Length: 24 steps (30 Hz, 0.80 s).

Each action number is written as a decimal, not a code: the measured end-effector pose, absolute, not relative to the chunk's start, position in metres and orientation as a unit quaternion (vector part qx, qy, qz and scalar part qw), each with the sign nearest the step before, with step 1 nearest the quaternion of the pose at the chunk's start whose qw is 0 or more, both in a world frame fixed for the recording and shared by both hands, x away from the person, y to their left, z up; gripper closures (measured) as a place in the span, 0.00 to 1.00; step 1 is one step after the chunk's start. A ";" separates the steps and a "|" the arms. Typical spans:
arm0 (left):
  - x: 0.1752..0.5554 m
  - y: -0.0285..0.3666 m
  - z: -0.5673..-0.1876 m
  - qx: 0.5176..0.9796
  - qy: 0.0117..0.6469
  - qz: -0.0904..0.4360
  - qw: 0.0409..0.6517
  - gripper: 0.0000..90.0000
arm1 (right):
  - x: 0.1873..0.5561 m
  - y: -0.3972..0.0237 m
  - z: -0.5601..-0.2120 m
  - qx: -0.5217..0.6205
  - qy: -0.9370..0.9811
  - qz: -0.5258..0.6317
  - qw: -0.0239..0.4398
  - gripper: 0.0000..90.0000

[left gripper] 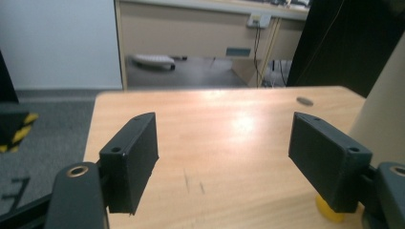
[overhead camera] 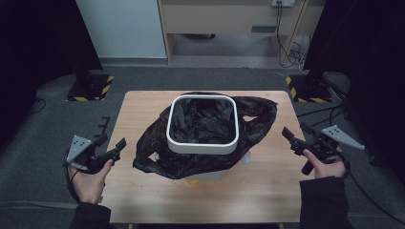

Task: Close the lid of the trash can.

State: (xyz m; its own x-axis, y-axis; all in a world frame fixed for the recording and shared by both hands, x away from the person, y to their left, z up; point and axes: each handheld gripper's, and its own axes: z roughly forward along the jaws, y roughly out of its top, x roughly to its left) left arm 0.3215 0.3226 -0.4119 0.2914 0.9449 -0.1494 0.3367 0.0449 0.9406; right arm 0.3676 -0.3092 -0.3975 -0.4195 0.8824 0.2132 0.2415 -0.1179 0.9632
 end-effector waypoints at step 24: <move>0.350 0.325 -0.508 0.748 0.548 0.194 0.319 0.19 | 0.392 -0.308 -0.508 0.510 0.747 0.379 0.196 0.14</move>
